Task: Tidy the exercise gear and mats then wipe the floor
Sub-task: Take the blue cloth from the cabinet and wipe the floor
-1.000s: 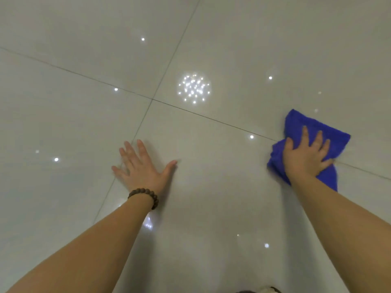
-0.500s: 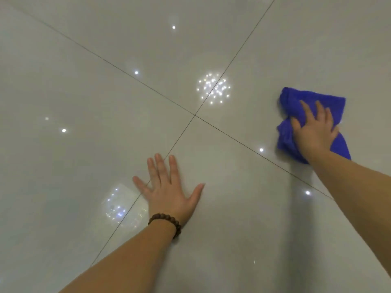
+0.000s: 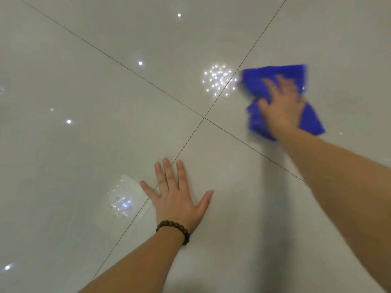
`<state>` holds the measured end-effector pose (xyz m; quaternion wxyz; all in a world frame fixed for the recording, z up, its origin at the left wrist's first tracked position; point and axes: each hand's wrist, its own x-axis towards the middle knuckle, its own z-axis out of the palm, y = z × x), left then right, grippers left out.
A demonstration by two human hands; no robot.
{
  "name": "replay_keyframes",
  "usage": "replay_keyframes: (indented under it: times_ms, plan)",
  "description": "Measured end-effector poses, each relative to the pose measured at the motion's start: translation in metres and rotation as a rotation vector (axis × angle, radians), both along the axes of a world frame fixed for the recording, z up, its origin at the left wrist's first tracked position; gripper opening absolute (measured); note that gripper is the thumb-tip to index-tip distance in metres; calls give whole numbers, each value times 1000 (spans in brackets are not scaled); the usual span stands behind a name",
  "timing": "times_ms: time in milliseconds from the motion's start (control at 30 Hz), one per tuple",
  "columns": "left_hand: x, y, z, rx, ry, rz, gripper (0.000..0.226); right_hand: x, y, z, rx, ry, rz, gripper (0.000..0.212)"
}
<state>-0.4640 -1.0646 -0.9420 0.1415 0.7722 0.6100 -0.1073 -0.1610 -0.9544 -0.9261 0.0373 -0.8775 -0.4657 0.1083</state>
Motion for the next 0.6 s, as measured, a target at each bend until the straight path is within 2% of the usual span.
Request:
replay_keyframes:
  times_ms: [67,133,200,267,300,367,433,533,600]
  plan:
    - [0,0,0,1,-1,0,99,44,-20,8,-26,36,-278,56]
    - [1,0,-1,1,12,8,100,20,-30,8,-43,48,-345,56]
    - [1,-2,0,3,21,3,100,-57,-33,2,-11,10,-118,58]
    - [2,0,1,-7,22,10,100,-148,-37,-6,-8,-2,310,59]
    - [2,-1,2,-9,20,6,102,-178,-45,-5,-27,16,448,59]
    - [1,-3,3,7,16,7,102,-173,-57,-2,-14,15,488,58]
    - [0,-4,5,13,20,0,101,-125,-84,-6,32,1,260,56]
    - [-2,-5,3,16,29,-18,101,-48,-168,-6,21,-10,-160,58]
    - [-2,-6,2,31,21,-29,101,-31,-219,1,3,0,-399,58]
